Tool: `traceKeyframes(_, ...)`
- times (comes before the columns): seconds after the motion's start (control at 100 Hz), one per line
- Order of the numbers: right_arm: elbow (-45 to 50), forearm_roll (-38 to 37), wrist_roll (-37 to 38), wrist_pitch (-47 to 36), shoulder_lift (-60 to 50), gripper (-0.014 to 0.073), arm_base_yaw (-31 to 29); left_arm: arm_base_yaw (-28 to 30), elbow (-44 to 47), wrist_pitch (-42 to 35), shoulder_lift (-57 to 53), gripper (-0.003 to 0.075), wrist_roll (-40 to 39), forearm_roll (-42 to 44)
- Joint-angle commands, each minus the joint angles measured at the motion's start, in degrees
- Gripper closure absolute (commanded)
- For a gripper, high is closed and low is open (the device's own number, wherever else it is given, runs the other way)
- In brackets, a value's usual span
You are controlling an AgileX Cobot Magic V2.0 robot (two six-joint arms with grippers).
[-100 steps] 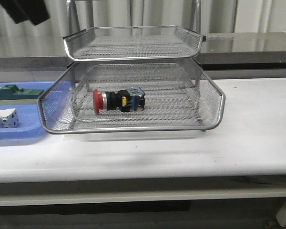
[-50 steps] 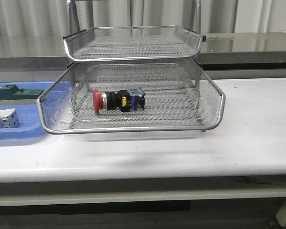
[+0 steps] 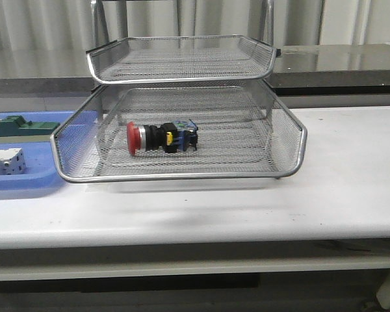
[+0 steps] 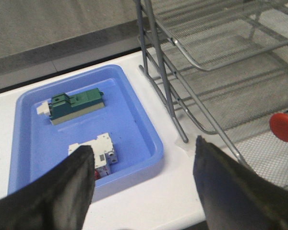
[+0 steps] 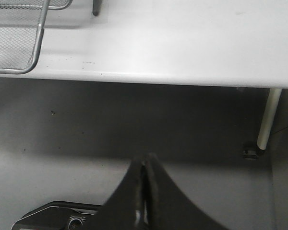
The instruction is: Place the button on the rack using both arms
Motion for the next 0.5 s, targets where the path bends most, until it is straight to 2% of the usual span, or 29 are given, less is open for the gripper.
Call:
traceKeyframes(0.0,-1.9,-0.8,-0.2,-2.8,0.0,0.0662,-0.3,0.1,1.8,-9.8,-3.1,0.0296,-0.6,-2.5)
traceKeyframes(0.11,-1.9,-0.8,-0.2,-2.8,0.0,0.0662,-0.3,0.1,5.4,-13.1,-7.2,0.0296,-0.6,-4.1)
traceKeyframes(0.49,-1.9,-0.8,-0.2,-2.8,0.0,0.0662,-0.3,0.1,10.0,-13.1,-18.3,0.0296,-0.6,-6.3)
